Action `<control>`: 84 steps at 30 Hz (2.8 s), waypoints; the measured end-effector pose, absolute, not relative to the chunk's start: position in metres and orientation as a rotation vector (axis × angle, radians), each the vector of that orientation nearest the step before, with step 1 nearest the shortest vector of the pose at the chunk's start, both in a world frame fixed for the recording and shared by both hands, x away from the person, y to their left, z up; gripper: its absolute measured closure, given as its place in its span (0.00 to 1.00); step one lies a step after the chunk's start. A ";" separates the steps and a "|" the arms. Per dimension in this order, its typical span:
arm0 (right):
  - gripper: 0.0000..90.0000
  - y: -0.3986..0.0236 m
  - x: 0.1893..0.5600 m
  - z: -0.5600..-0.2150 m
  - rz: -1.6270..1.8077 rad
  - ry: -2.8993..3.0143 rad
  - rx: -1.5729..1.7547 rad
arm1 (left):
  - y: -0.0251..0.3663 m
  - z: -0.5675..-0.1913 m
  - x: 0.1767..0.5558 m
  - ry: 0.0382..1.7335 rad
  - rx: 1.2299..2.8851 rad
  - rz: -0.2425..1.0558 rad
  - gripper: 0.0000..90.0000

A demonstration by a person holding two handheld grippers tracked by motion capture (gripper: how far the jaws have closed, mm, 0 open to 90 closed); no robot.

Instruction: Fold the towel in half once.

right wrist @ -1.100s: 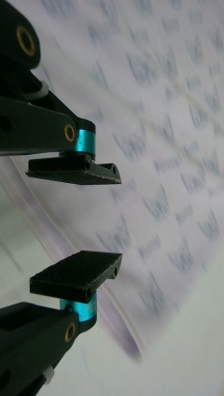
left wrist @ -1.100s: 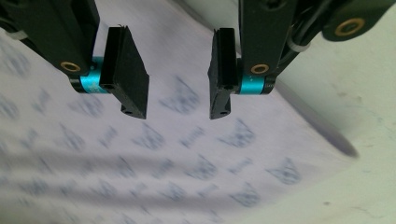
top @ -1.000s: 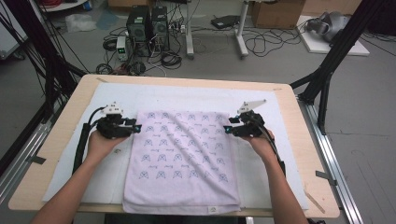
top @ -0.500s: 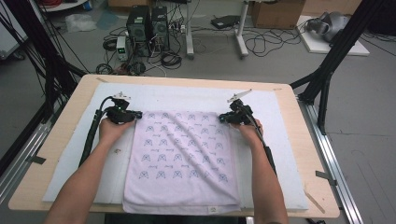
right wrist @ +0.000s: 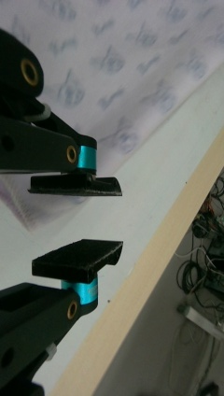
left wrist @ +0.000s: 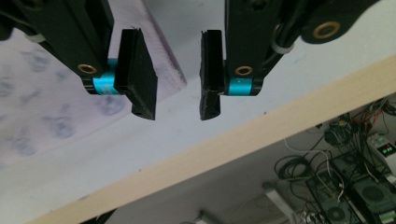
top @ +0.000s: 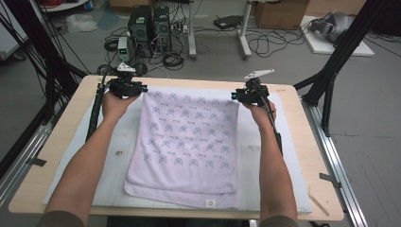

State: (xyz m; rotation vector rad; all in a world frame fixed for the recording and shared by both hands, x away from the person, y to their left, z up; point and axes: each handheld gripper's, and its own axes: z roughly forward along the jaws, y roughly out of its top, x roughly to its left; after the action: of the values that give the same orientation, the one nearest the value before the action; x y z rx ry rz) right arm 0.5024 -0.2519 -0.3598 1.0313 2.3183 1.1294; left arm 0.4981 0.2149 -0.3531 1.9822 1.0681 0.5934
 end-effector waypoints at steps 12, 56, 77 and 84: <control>0.60 -0.242 0.453 -0.388 1.146 2.514 0.894 | 0.243 -0.385 0.441 0.991 2.003 0.474 0.63; 0.98 -0.240 0.246 -0.411 1.366 2.732 0.424 | 0.248 -0.420 0.239 0.520 2.168 0.217 0.98; 0.56 -0.243 0.315 -0.426 1.340 2.601 0.682 | 0.236 -0.428 0.296 0.663 2.071 0.286 0.60; 0.48 -0.244 0.339 -0.423 1.362 2.527 0.734 | 0.234 -0.425 0.316 0.704 2.026 0.317 0.55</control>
State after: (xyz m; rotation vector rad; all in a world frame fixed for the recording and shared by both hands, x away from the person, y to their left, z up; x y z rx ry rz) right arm 0.3389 -0.2440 -0.4229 0.7343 2.5271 1.3615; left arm 0.3158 0.2341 -0.4252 2.0262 0.7038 0.3168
